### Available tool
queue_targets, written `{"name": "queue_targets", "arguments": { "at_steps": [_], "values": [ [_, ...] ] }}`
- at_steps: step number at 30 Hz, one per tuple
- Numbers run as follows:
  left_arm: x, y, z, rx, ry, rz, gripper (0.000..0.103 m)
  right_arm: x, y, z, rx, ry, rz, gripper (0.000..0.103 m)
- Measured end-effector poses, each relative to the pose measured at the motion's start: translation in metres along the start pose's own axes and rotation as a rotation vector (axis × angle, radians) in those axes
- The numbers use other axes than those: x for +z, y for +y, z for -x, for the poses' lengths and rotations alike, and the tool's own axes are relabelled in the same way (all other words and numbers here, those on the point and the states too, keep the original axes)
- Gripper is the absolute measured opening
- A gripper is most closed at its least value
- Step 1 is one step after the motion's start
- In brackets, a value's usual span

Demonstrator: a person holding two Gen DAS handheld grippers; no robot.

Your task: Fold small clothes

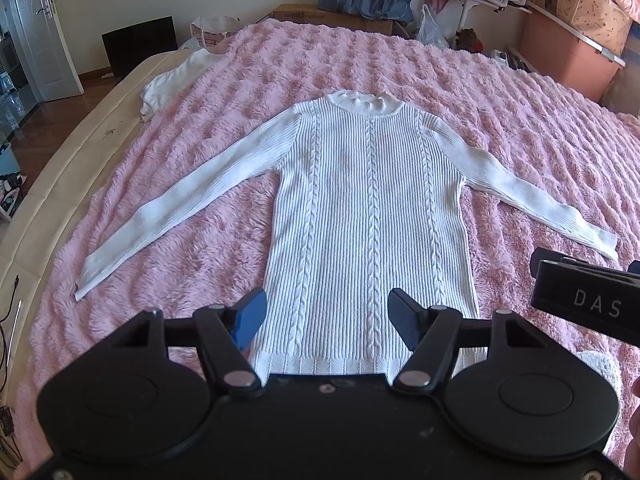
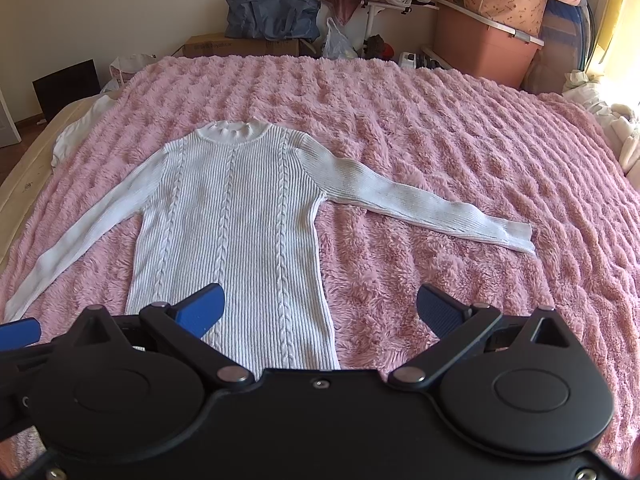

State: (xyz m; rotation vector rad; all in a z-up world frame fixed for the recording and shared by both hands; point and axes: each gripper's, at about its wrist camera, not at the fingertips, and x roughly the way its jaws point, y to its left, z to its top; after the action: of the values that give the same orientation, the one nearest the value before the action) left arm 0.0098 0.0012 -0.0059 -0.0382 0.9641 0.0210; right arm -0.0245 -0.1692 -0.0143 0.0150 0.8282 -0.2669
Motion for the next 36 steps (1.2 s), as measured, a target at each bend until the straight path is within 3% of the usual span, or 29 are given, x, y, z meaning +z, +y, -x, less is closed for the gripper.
{"name": "queue_targets", "arguments": {
  "at_steps": [36],
  "values": [
    [0.004,0.0,-0.012,0.01,0.019,-0.003,0.071,0.005,-0.003,-0.013,-0.009,0.02,-0.007,0.103]
  ]
}}
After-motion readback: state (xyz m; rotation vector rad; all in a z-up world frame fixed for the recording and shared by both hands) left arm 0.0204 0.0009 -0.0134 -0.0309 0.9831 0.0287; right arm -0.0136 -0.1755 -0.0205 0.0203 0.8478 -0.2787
